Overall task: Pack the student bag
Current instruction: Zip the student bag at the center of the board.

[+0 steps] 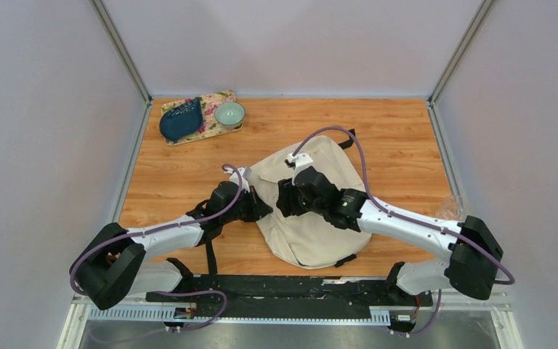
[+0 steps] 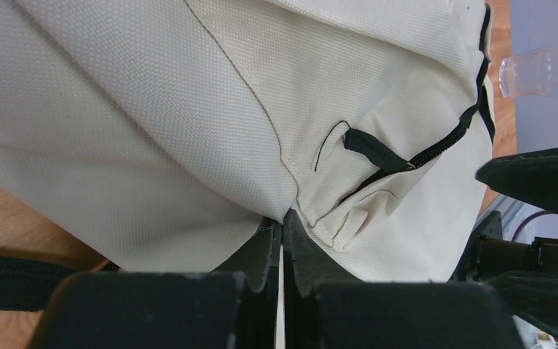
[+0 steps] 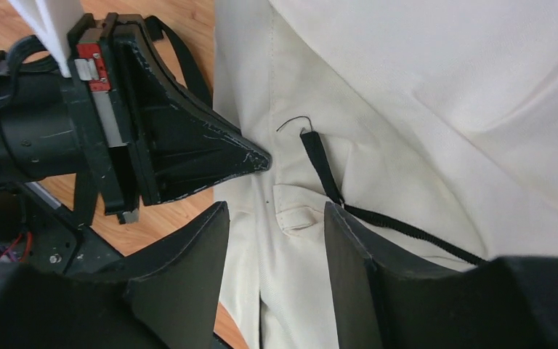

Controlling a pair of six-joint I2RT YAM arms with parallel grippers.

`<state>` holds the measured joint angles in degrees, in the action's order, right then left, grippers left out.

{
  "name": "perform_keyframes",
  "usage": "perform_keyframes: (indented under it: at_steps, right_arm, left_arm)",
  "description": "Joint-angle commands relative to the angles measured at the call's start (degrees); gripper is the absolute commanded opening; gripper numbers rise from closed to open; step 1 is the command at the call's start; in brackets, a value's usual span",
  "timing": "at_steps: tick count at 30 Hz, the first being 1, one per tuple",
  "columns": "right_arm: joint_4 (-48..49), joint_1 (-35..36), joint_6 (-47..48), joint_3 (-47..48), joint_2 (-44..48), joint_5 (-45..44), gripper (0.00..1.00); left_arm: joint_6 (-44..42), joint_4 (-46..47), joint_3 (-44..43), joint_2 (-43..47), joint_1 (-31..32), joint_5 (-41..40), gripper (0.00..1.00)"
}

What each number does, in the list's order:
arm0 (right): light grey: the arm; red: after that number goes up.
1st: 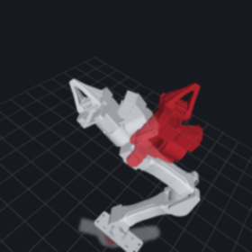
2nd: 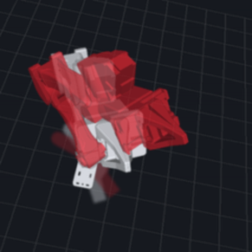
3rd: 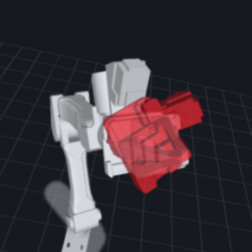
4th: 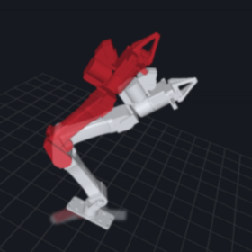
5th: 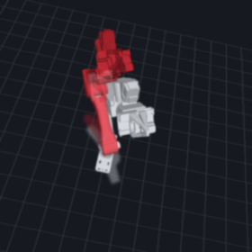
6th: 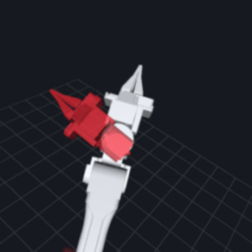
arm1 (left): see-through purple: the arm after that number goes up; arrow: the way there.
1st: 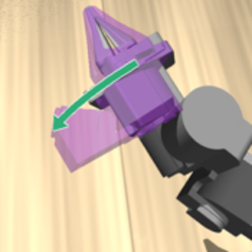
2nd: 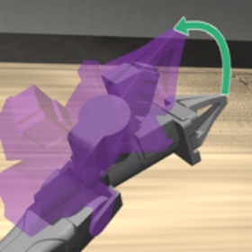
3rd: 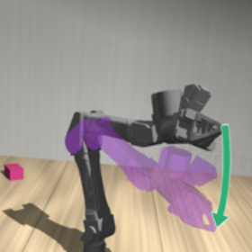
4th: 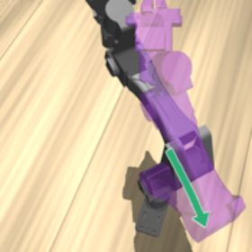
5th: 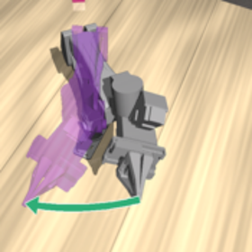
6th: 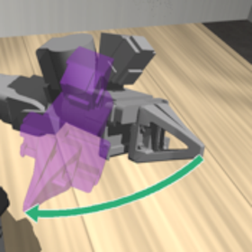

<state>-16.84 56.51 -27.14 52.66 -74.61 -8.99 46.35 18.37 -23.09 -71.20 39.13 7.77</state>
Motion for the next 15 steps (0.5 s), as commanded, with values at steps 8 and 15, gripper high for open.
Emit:
perform_keyframes:
  at_steps: [8,15]
  right_arm:
    - [-2.5,1.8,6.4,7.5,-11.8,-6.4,0.52]
    - [-2.8,4.0,7.1,11.0,-16.4,-12.4,0.44]
  left_arm:
    - [-3.3,-0.9,-0.6,5.4,-2.0,-0.2,0.0]
    - [-3.4,-0.5,-0.5,5.5,-2.2,2.0,0.0]
